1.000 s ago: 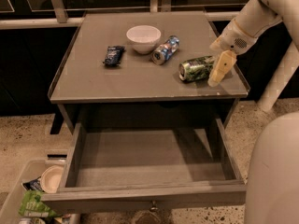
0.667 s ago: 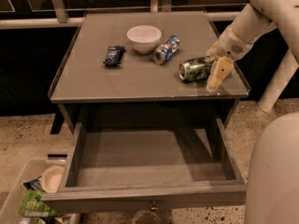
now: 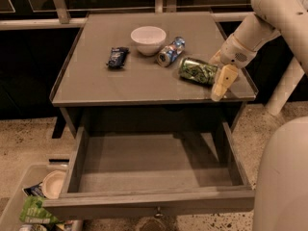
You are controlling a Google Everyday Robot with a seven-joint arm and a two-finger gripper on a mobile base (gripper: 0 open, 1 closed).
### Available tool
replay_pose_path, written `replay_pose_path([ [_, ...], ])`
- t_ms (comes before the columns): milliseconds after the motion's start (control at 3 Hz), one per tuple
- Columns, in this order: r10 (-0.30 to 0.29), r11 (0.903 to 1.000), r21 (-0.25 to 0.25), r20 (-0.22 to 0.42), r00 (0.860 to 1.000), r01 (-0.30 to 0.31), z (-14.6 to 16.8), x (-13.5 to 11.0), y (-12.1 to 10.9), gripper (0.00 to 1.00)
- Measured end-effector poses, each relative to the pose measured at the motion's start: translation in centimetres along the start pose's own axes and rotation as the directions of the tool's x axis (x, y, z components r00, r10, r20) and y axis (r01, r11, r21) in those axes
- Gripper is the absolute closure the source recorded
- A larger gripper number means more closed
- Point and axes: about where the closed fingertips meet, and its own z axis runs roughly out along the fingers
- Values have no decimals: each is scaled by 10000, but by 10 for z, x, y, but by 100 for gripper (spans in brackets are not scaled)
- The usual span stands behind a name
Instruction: Place green can into top drawer
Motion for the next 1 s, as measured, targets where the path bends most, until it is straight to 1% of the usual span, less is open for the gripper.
replay_pose_path([
  [333, -156, 9999, 32, 104, 9998, 156, 0, -8, -2, 0],
  [667, -157, 9999, 33, 104, 9998, 157, 0, -8, -2, 0],
  [1000, -510, 9981, 343, -90, 9987, 513, -8, -26, -3, 0],
])
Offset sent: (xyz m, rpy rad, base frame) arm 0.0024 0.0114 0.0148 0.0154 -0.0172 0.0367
